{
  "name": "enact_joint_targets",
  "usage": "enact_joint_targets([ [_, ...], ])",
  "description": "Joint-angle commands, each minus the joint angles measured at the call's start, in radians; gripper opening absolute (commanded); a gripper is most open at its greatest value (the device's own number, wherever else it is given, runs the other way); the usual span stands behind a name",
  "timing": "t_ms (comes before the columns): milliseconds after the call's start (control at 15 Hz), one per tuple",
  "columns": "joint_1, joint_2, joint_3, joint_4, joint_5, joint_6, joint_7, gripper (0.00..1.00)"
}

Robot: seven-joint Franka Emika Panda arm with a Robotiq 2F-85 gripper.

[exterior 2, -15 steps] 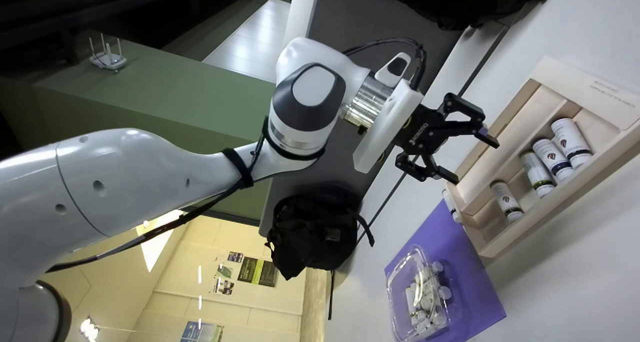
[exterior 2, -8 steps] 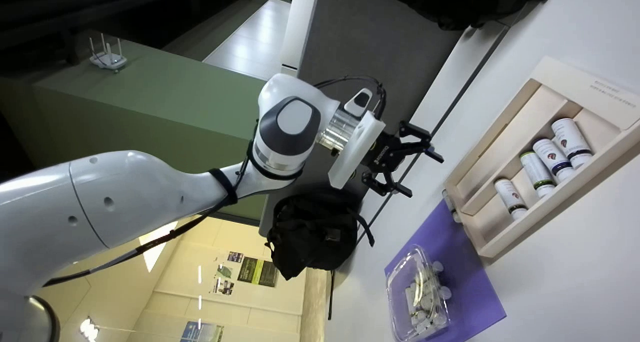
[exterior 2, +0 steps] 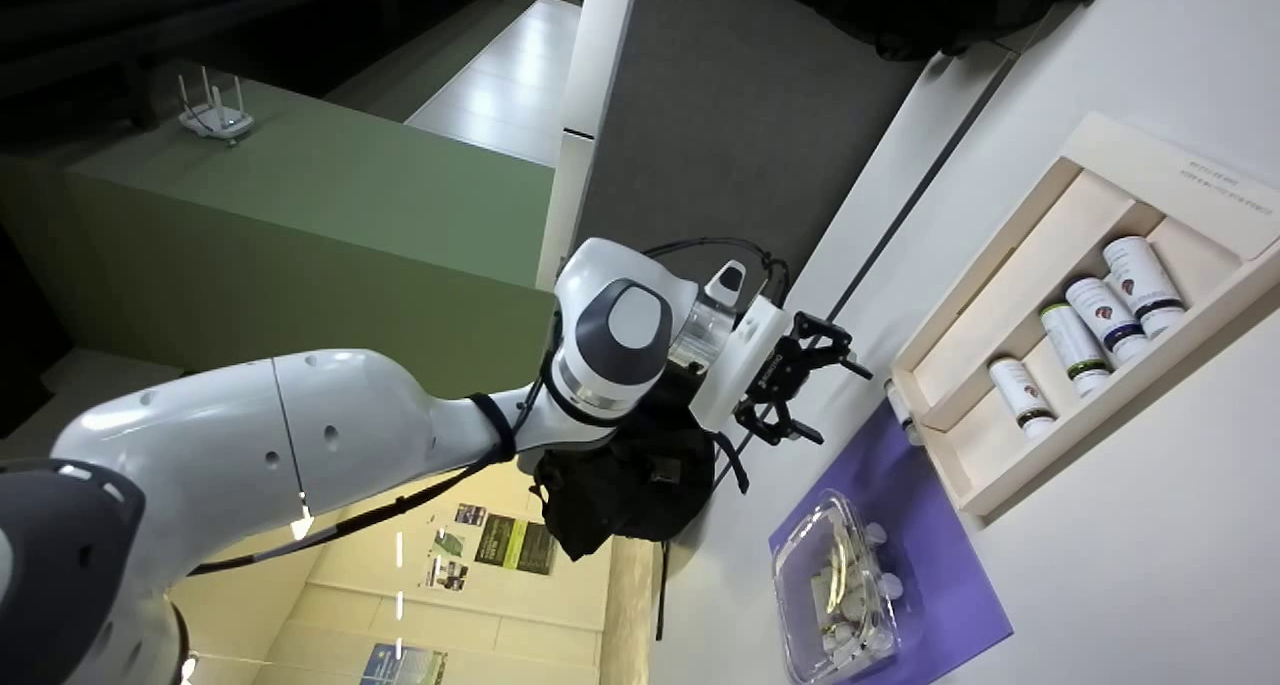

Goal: Put two bottles in the tray

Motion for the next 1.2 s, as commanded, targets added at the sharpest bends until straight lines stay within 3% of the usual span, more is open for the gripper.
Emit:
enact_joint_targets([
  [0,0.014,0.027,-0.009,0.039,-0.009,-0.057,0.048,1.0],
  [1133,0.016,0.042,-0.036,0.059,-0.01,-0.13,0.076,1.0],
])
